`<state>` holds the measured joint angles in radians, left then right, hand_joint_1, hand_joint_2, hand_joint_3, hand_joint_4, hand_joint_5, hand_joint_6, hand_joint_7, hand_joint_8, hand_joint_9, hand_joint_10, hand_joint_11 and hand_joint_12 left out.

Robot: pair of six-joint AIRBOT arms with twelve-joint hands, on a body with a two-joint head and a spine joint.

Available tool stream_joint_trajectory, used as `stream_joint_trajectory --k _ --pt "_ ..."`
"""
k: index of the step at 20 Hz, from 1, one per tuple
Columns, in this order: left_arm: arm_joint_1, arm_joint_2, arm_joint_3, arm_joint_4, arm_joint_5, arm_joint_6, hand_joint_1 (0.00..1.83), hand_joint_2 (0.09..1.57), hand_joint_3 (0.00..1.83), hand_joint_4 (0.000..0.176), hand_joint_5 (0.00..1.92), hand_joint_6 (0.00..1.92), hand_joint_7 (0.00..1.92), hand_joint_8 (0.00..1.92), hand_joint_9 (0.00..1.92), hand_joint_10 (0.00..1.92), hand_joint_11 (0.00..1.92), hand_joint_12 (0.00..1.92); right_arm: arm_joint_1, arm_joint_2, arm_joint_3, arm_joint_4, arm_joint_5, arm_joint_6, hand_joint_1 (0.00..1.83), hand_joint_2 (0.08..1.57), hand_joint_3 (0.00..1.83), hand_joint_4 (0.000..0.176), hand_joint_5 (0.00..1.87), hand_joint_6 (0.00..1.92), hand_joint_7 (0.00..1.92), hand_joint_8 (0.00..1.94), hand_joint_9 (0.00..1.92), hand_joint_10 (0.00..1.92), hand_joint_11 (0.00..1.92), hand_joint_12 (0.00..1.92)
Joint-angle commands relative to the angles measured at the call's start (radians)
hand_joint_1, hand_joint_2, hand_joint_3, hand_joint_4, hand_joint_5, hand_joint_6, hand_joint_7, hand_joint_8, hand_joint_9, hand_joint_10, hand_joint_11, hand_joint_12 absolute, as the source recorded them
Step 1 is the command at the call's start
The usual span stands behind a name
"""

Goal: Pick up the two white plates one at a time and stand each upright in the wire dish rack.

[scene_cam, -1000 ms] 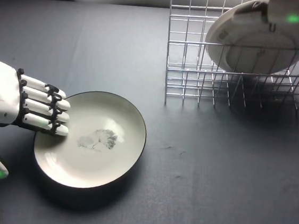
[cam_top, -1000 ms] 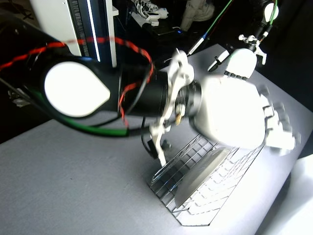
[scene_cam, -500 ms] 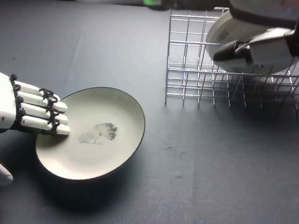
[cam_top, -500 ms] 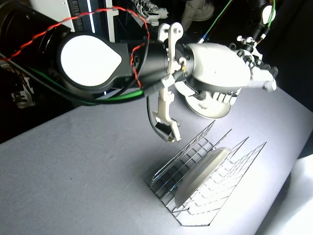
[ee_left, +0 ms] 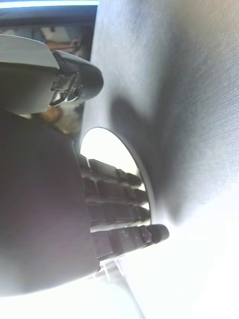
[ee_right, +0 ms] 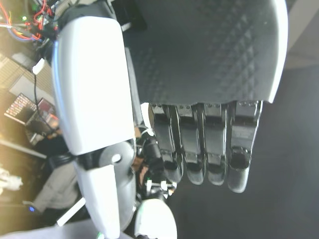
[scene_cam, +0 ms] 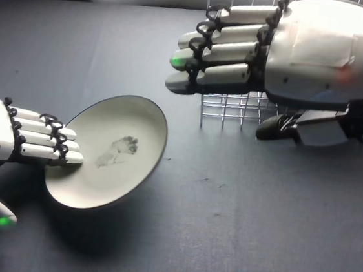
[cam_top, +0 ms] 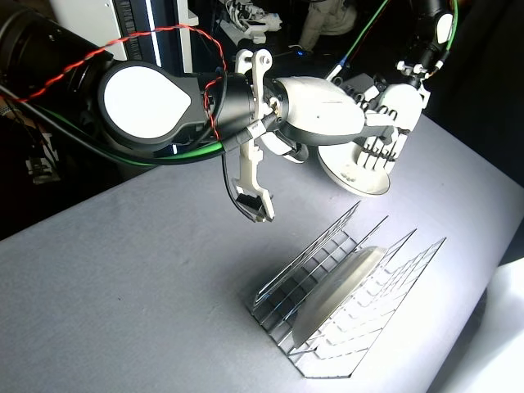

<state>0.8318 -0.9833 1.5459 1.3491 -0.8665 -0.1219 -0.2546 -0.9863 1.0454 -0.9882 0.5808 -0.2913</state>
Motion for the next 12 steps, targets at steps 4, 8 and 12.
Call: stream_joint_trajectory --k 4,8,12 --pt "0.058 -0.036 0.001 0.078 -0.026 -0.020 0.00 1.13 0.00 0.000 0.04 0.00 0.01 0.00 0.00 0.00 0.02 0.01 -0.020 -0.024 -0.006 0.028 0.025 -0.007 1.33 1.02 0.00 0.000 0.25 0.00 0.17 0.00 0.16 0.01 0.00 0.70" --pt "0.073 -0.041 0.004 0.079 -0.030 -0.031 0.00 1.12 0.00 0.000 0.02 0.01 0.01 0.00 0.00 0.00 0.01 0.01 -0.038 -0.088 0.008 0.027 -0.026 -0.015 1.46 1.02 0.00 0.000 0.21 0.00 0.19 0.00 0.20 0.01 0.00 0.85" --pt "0.087 -0.047 0.008 0.079 -0.032 -0.036 0.00 1.11 0.00 0.000 0.01 0.00 0.00 0.00 0.00 0.00 0.00 0.00 -0.058 -0.164 0.046 0.024 -0.063 -0.018 1.58 1.10 0.01 0.000 0.28 0.01 0.23 0.00 0.25 0.01 0.00 0.93"
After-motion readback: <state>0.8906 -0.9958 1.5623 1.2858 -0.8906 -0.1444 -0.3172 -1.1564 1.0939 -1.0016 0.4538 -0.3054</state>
